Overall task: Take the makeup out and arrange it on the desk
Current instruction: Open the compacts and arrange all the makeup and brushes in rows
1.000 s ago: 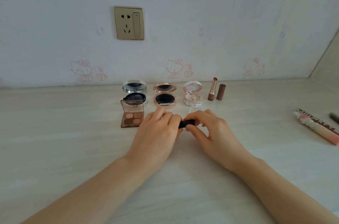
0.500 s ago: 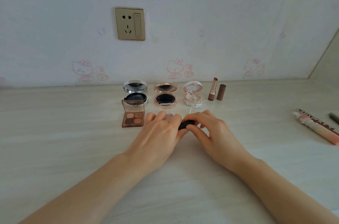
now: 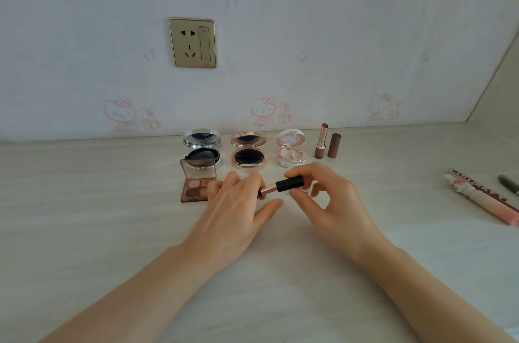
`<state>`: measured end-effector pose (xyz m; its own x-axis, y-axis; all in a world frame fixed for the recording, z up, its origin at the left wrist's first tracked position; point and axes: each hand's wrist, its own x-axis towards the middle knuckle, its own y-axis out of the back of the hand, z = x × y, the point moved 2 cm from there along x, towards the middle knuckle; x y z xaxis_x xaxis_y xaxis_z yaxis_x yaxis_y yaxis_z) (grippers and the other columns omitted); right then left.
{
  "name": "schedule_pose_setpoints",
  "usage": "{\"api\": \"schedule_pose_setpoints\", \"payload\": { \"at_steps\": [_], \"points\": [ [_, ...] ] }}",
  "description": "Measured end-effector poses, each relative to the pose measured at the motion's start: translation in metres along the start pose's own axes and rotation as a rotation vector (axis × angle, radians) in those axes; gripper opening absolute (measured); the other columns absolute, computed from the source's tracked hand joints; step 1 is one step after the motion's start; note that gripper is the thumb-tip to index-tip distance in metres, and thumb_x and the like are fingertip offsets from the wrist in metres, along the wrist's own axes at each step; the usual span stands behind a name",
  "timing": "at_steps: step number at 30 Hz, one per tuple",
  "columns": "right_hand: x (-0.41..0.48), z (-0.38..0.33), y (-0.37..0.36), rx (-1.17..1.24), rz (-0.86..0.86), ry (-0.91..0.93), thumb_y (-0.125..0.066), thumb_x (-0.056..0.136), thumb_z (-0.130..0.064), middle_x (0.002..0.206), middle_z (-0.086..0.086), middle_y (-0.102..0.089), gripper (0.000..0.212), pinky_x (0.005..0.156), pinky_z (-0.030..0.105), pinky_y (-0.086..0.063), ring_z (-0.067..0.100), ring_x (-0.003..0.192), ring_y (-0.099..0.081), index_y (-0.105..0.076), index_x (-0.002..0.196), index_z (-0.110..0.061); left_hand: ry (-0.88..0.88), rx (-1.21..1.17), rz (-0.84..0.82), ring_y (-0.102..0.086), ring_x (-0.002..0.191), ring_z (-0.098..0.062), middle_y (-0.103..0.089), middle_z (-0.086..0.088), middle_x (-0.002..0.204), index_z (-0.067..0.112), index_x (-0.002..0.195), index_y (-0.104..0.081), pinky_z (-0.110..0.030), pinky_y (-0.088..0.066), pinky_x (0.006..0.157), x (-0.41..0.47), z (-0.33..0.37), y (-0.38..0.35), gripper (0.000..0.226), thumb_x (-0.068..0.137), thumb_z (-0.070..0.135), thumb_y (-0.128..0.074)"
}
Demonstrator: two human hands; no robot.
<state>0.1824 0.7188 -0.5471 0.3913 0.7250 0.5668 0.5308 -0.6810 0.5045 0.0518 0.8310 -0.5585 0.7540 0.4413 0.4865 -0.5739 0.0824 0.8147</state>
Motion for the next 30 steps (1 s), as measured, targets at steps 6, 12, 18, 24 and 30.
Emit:
{"api": "schedule_pose_setpoints", "payload": {
  "at_steps": [6,12,18,24,30],
  "points": [
    [0.003,-0.001,0.004,0.030,0.111,-0.008,-0.067,0.082,-0.004,0.082,0.000,-0.064,0.026,0.070,0.013,-0.043,0.016,0.078,-0.056,-0.064,0.094,-0.027,0.043,-0.136,0.025,-0.039,0.085,-0.011,-0.044,0.014,0.074,0.027,0.090,-0.040,-0.033,-0.032,0.088,-0.002,-0.003,-0.003,0.015,0.095,0.040,-0.036],
    [0.003,0.001,0.002,-0.047,0.123,-0.023,-0.070,0.081,-0.006,0.082,-0.006,-0.059,0.019,0.066,0.010,-0.040,0.009,0.078,-0.053,-0.068,0.091,-0.022,0.117,-0.329,0.063,-0.042,0.091,0.001,-0.051,0.012,0.087,0.029,0.098,-0.040,-0.027,-0.031,0.083,-0.004,-0.003,-0.002,0.007,0.097,0.035,-0.043],
    [0.004,0.000,0.005,-0.111,0.151,0.003,-0.071,0.081,-0.009,0.085,-0.010,-0.054,0.018,0.066,0.011,-0.040,0.002,0.078,-0.051,-0.068,0.094,-0.020,0.082,-0.346,0.150,-0.055,0.094,-0.011,-0.057,0.014,0.091,0.030,0.095,-0.054,-0.039,-0.043,0.088,-0.002,-0.006,0.004,0.012,0.092,0.042,-0.052],
    [0.006,0.000,0.011,0.041,0.153,-0.162,-0.066,0.084,-0.009,0.091,-0.017,-0.064,0.023,0.073,0.010,-0.045,-0.001,0.086,-0.058,-0.063,0.090,-0.031,0.092,-0.298,0.238,-0.060,0.085,-0.001,-0.065,0.018,0.079,0.028,0.082,-0.065,-0.003,-0.030,0.083,-0.002,0.005,0.016,0.015,0.074,0.027,-0.078],
    [0.010,0.000,0.044,0.267,0.171,-0.226,-0.060,0.083,-0.004,0.083,-0.014,-0.071,0.025,0.062,0.010,-0.044,0.005,0.075,-0.064,-0.063,0.083,-0.029,0.090,-0.366,0.224,-0.065,0.083,0.002,-0.069,0.019,0.079,0.028,0.081,-0.067,-0.004,-0.039,0.079,0.003,0.022,0.019,0.020,0.070,0.018,-0.081]
  ]
}}
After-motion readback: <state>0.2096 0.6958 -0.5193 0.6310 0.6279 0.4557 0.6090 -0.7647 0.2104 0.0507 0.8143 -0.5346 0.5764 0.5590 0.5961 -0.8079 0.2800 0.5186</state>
